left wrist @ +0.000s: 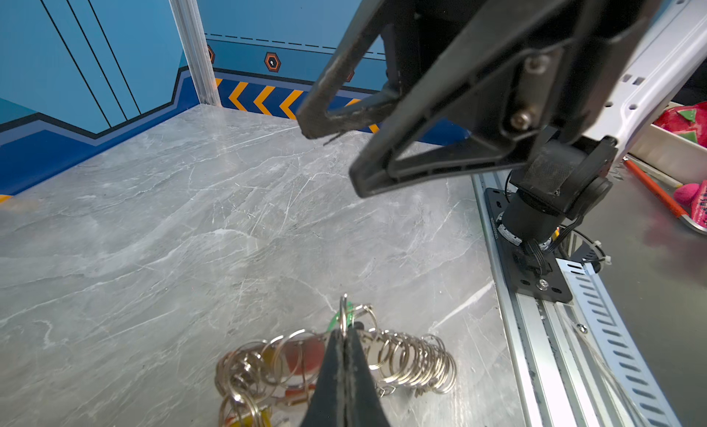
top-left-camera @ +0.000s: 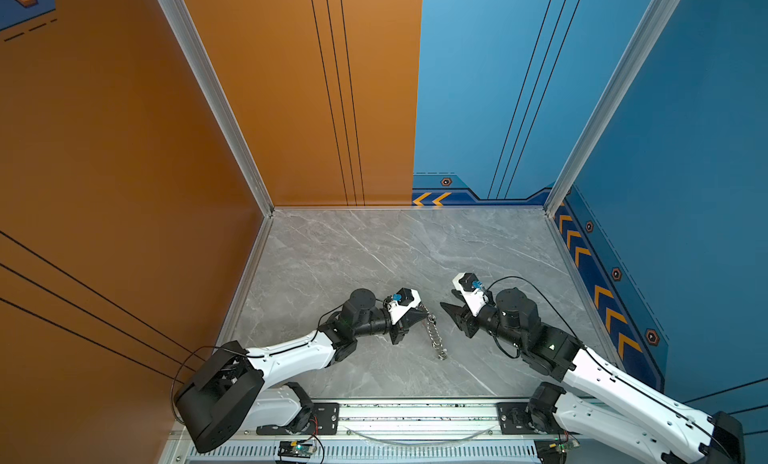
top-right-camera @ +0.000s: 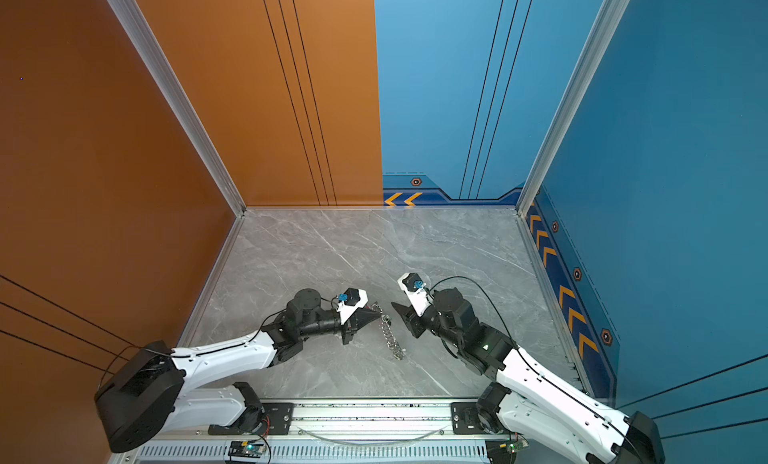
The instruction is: Put the keys on the keyring
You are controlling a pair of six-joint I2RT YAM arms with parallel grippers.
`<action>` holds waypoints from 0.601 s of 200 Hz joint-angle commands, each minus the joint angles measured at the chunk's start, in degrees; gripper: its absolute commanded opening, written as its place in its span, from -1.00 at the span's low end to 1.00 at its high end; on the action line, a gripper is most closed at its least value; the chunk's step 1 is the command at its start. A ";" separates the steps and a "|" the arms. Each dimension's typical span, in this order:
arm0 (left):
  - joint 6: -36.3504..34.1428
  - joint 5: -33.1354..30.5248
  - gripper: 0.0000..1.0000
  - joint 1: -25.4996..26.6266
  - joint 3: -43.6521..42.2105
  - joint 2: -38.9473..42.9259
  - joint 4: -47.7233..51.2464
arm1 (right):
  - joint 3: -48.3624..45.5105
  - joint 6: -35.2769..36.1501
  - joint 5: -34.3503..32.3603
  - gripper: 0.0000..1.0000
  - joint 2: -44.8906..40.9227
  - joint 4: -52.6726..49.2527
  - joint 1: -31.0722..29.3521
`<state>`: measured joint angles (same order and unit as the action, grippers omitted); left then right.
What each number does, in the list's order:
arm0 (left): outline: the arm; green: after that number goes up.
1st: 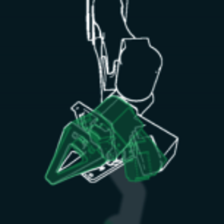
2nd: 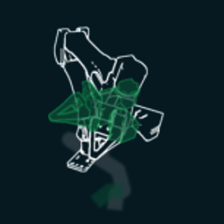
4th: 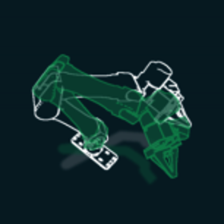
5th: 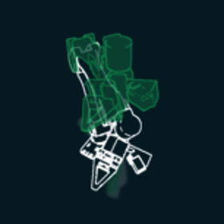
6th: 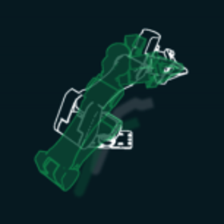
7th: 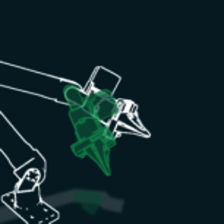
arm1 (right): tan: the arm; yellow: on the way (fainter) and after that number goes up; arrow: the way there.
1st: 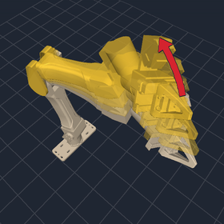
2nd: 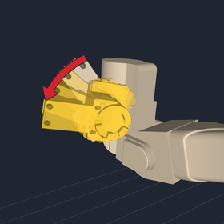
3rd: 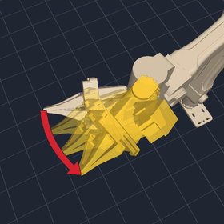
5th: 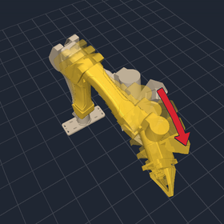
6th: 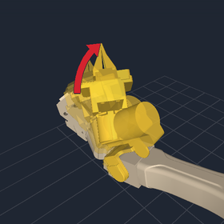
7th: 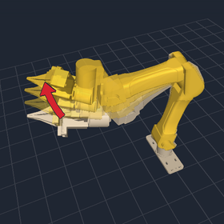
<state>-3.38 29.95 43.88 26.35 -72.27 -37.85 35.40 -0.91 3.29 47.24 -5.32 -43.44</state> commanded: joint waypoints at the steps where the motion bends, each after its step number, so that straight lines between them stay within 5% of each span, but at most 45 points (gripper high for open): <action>1: 2.13 -0.47 -1.00 -0.11 -0.87 1.46 -6.21 | -0.54 -3.89 2.77 -0.05 0.99 1.05 1.41; 120: 9.52 -3.76 -1.00 0.44 -2.17 -2.04 -19.98 | -2.80 -5.06 3.31 -0.08 6.53 5.73 -3.28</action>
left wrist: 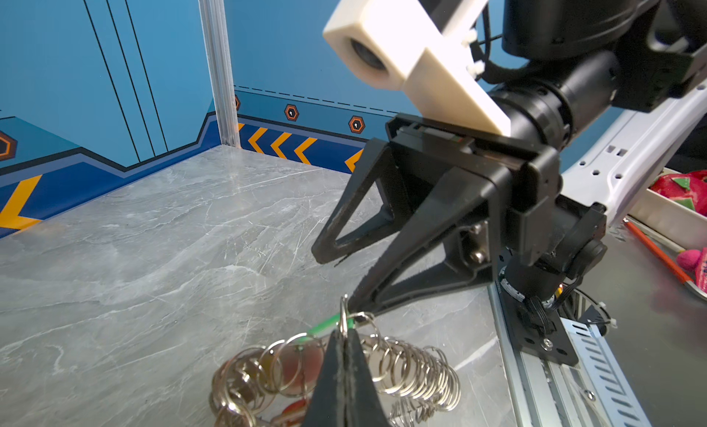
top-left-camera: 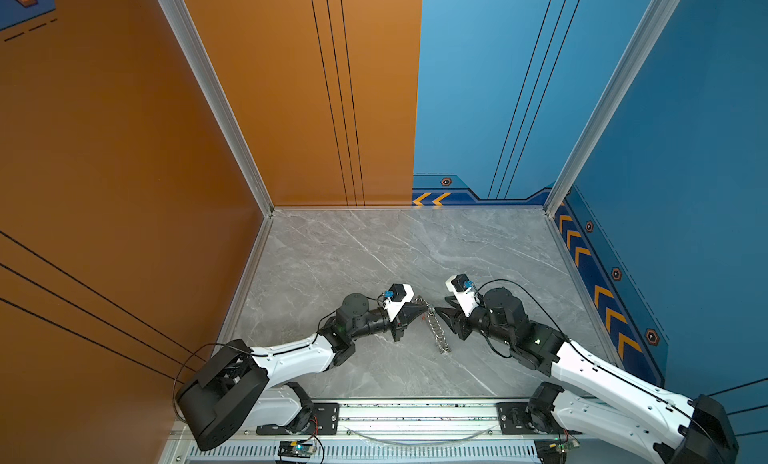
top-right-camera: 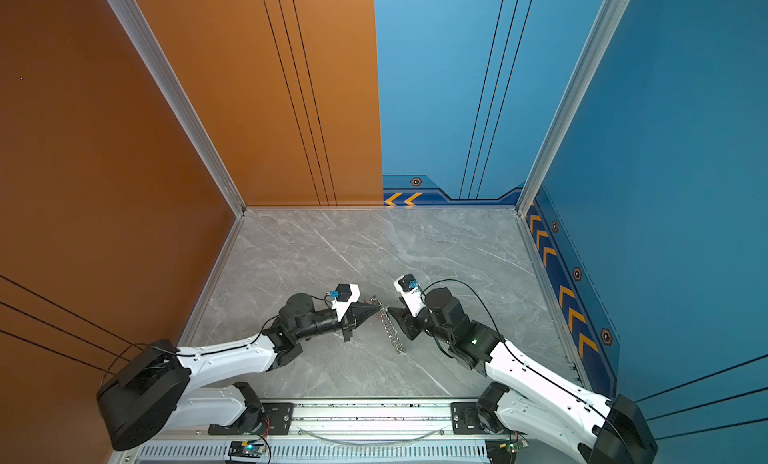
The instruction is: Put the keys on the keyring
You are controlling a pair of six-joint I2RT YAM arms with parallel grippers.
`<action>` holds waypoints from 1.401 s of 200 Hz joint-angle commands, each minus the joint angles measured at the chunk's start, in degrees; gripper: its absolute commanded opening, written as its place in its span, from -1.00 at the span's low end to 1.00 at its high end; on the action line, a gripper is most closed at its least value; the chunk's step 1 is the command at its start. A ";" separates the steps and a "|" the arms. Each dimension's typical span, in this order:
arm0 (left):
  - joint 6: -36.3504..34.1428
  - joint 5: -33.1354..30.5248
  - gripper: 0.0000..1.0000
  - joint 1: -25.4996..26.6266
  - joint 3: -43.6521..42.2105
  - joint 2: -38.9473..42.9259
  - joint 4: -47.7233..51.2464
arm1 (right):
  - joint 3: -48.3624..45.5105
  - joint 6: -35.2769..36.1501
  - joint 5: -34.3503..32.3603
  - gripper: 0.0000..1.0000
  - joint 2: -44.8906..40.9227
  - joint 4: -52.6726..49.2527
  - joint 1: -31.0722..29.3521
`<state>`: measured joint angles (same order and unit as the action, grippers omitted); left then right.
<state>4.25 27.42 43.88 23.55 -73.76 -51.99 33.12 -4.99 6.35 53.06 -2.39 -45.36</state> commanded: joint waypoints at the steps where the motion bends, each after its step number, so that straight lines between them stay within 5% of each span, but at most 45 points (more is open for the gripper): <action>1: 1.90 -1.22 -1.00 0.48 0.67 -0.53 -5.88 | -0.52 -0.98 0.25 -0.08 0.77 2.86 -1.42; 64: 6.12 -1.69 -1.00 1.65 0.78 -4.23 -13.79 | 0.01 -0.45 -1.55 -0.10 3.91 3.43 -3.24; 117: 6.69 -1.52 -1.00 1.21 -0.52 -5.35 -17.00 | 0.21 1.16 -3.87 -0.11 -3.38 -1.10 -0.80; 196: 6.99 2.04 -1.00 1.30 0.14 -5.08 -16.97 | -1.18 -3.31 13.89 -0.52 -5.29 4.60 4.76; 280: 8.10 6.81 -1.00 1.19 0.93 -5.04 -17.01 | -0.74 -3.62 20.25 -0.72 -2.87 5.47 7.22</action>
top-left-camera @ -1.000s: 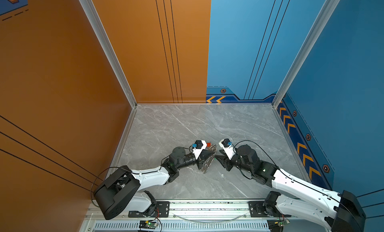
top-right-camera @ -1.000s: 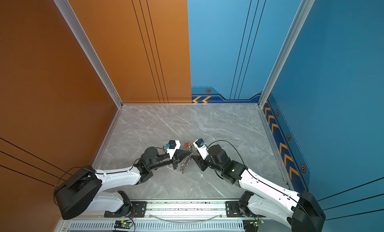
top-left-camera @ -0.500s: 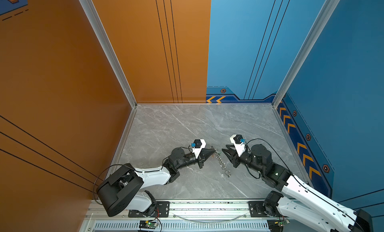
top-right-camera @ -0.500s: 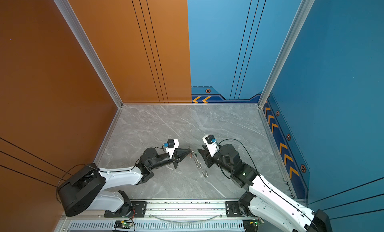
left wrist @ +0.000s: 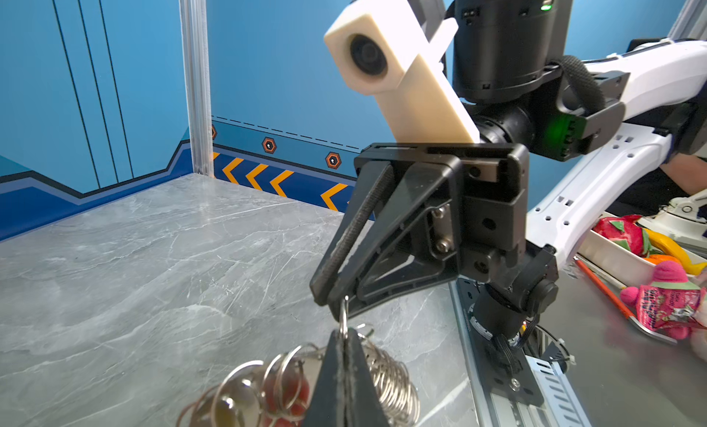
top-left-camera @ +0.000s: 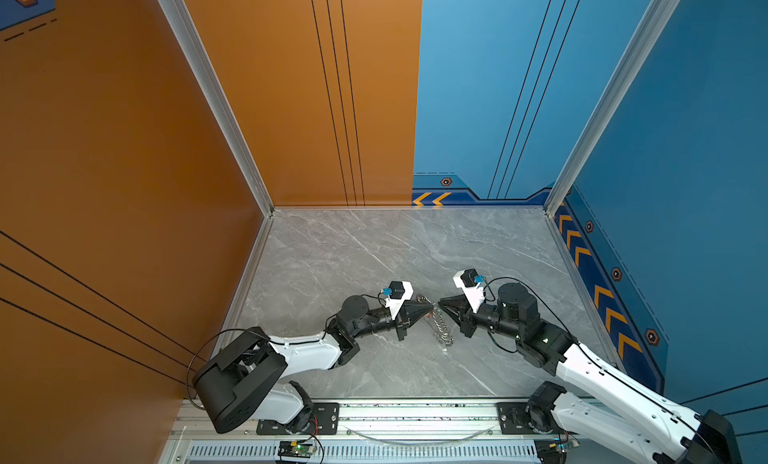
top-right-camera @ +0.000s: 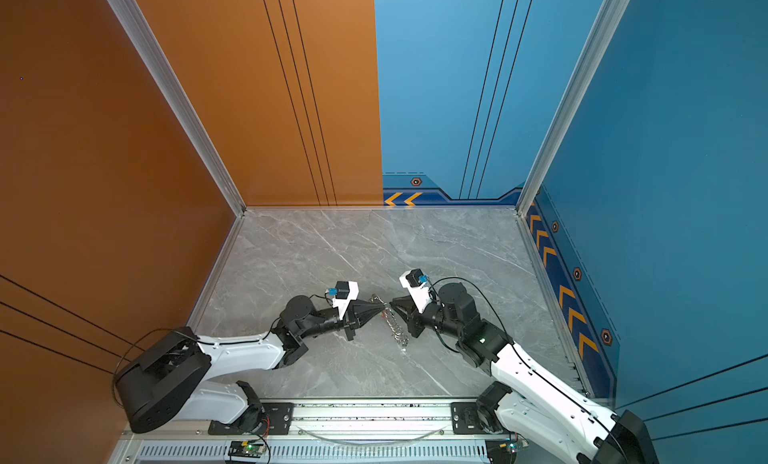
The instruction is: Put the keys on the keyring
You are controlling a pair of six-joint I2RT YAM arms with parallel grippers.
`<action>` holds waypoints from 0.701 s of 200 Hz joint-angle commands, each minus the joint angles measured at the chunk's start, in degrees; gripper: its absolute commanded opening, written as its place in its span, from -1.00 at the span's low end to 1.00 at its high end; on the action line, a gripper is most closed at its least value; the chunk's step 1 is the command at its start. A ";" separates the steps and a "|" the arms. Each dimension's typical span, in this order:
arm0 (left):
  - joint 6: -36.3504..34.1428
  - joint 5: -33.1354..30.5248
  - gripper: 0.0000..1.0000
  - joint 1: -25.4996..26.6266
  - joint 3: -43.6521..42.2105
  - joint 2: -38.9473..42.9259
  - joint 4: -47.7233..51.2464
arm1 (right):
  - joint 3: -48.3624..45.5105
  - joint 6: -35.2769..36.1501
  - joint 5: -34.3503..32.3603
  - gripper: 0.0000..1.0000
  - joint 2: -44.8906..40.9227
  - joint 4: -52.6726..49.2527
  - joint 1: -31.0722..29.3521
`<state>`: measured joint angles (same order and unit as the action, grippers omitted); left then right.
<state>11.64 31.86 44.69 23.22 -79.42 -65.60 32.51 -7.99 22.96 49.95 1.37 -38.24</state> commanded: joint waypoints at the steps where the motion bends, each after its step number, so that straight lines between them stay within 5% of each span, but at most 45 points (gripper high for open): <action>1: 0.73 2.40 -1.00 0.39 1.28 0.60 -3.35 | -0.15 -0.62 3.66 -0.72 0.23 1.71 0.09; 140: 3.48 3.45 -1.00 -1.88 0.23 0.50 -6.73 | -2.71 -0.04 2.44 -0.63 -3.46 2.37 -0.08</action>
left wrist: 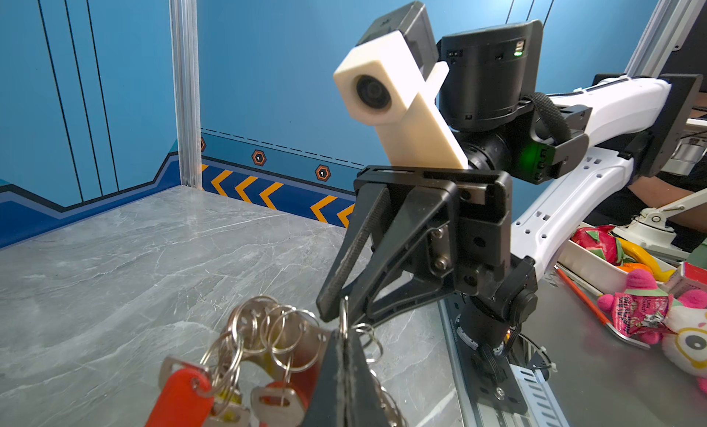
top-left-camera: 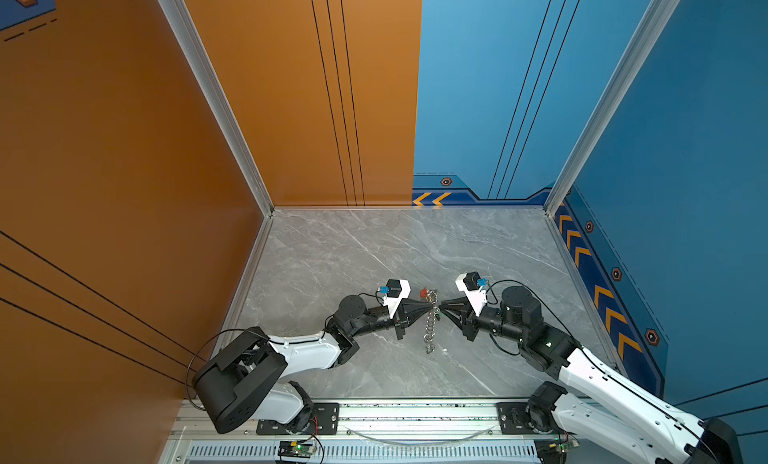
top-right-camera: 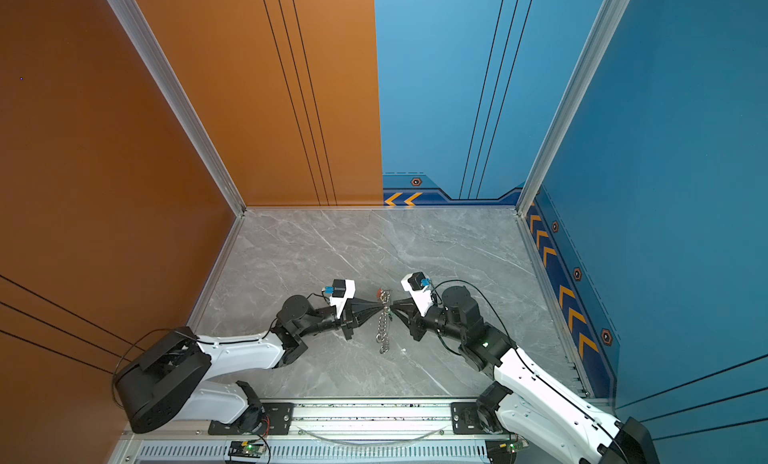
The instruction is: Put the keys on the keyring
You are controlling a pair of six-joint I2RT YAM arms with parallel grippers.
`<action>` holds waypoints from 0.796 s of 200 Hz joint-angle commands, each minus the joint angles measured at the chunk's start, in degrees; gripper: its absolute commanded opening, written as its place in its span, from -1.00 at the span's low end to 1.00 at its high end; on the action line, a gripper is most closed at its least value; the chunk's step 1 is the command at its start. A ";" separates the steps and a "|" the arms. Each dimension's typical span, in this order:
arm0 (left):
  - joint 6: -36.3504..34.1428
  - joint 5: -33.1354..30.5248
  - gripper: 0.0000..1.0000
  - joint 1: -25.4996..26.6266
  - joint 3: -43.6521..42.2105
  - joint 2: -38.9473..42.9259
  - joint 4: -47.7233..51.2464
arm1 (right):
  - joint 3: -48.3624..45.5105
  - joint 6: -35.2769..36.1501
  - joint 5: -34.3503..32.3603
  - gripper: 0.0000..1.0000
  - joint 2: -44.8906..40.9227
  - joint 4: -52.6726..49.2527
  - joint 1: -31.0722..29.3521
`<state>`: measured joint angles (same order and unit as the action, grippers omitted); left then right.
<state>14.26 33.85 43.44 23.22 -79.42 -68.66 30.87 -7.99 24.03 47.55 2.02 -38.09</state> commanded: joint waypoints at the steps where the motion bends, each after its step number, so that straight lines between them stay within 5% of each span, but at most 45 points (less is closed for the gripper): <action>1: 0.85 1.52 -1.00 -0.64 0.20 0.49 -3.71 | -1.03 -0.07 1.37 -0.63 -1.14 1.78 -0.23; 159: 2.04 4.64 -1.00 -0.59 1.01 -0.91 -3.76 | -1.43 0.10 1.54 -0.65 -2.20 2.73 -1.47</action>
<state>15.79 36.77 43.11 23.22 -80.34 -69.25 30.13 -7.97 25.47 45.63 2.94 -39.07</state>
